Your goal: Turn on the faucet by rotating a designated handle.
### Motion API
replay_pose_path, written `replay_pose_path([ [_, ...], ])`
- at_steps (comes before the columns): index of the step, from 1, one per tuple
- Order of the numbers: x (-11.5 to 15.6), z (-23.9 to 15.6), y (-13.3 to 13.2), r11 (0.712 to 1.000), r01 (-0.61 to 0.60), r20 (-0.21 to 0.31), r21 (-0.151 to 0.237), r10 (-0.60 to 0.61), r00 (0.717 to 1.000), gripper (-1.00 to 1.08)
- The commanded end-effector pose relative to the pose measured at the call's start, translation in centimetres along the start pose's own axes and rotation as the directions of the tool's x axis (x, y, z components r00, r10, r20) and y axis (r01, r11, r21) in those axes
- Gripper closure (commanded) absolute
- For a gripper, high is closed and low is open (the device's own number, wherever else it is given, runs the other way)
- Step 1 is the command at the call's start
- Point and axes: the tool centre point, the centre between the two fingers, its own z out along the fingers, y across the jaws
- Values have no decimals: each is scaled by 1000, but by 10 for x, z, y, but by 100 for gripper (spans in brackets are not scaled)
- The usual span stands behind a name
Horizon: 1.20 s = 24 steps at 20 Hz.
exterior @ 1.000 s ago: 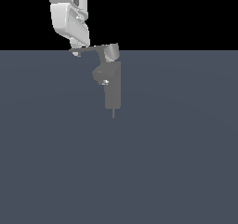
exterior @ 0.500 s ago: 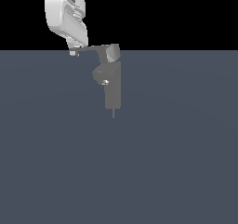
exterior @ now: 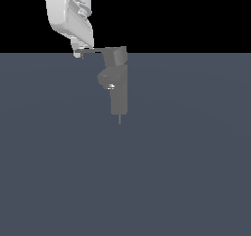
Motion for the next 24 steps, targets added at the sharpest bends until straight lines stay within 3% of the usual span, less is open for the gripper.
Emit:
replay_pose_path([
  [1,10,-1,6,1000,-7,-1,-2,7,1000,108],
  [24,57,-4,63,1000,-2,1,0,2,1000,108],
])
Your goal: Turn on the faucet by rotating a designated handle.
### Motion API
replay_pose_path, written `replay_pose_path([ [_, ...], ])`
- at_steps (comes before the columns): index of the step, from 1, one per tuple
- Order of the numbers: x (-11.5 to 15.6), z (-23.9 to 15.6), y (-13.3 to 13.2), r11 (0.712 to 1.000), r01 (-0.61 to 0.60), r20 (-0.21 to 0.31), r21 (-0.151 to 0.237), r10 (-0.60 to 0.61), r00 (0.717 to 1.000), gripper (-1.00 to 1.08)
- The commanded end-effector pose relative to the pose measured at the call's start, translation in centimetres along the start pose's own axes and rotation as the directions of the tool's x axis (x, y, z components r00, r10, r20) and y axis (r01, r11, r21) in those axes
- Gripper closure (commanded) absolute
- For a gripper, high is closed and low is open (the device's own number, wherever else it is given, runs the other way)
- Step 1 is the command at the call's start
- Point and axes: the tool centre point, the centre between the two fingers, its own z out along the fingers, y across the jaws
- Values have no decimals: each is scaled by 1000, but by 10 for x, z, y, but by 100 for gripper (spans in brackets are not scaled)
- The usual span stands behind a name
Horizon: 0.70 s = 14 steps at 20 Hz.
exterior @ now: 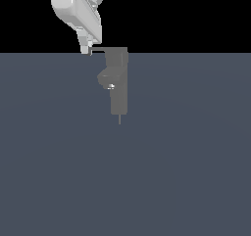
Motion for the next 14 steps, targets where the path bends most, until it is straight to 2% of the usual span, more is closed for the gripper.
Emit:
replay_pose_path([
  [1,0,0,0,1000,0,-2,0,0,1000,108],
  [14,88,-3,4,1000,-8,1,5,8,1000,108],
])
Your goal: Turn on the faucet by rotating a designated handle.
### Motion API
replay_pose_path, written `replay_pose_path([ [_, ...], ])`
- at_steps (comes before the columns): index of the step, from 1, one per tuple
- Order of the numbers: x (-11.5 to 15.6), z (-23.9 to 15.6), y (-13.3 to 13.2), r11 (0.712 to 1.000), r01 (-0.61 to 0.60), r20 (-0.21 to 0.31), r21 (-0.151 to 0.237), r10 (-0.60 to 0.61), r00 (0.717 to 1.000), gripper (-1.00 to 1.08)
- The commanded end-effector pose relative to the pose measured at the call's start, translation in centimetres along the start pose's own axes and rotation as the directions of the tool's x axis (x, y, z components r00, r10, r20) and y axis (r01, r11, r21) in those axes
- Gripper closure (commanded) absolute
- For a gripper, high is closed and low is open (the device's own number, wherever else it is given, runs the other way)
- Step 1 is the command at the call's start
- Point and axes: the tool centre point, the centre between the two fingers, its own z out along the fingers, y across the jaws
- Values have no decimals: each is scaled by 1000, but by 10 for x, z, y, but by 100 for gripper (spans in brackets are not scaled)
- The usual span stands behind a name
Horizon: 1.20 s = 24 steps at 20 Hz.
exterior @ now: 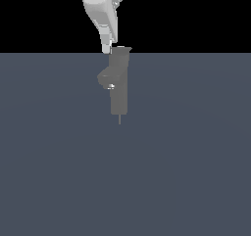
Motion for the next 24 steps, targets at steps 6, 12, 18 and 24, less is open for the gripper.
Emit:
replay_pose_path([
  [6,37,-1,-1,1000,-13,1,5,13,1000,108],
  [12,60,-2,-18,1000,-20,2,7,20,1000,108],
  [18,82,-2,-33,1000,-27,3,8,27,1000,108],
  [24,103,-3,-48,999,-34,3,10,34,999,108],
])
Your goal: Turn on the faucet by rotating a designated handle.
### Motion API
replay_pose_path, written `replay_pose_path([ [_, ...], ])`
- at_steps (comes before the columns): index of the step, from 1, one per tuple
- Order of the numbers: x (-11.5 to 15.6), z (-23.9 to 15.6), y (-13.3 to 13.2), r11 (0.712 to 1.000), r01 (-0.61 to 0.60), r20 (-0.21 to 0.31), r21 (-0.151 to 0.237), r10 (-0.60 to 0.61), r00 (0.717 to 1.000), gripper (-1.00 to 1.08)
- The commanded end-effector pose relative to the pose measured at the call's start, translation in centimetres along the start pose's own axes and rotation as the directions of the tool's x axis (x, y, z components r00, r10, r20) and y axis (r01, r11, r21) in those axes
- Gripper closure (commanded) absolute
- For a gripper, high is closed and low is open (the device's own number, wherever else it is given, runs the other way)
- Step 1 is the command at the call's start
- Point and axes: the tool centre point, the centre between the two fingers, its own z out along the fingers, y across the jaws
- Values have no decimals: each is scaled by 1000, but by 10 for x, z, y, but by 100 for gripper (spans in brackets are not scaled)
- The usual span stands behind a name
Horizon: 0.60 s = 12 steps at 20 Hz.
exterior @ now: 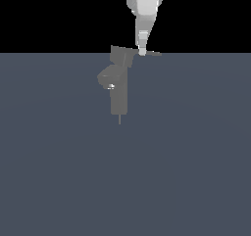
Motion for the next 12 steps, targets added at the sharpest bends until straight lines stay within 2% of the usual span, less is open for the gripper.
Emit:
replay_pose_path([
  [1,18,0,-8,1000,-18,0,5,18,1000,108],
  [12,50,-2,-31,1000,-29,1,8,29,1000,108],
])
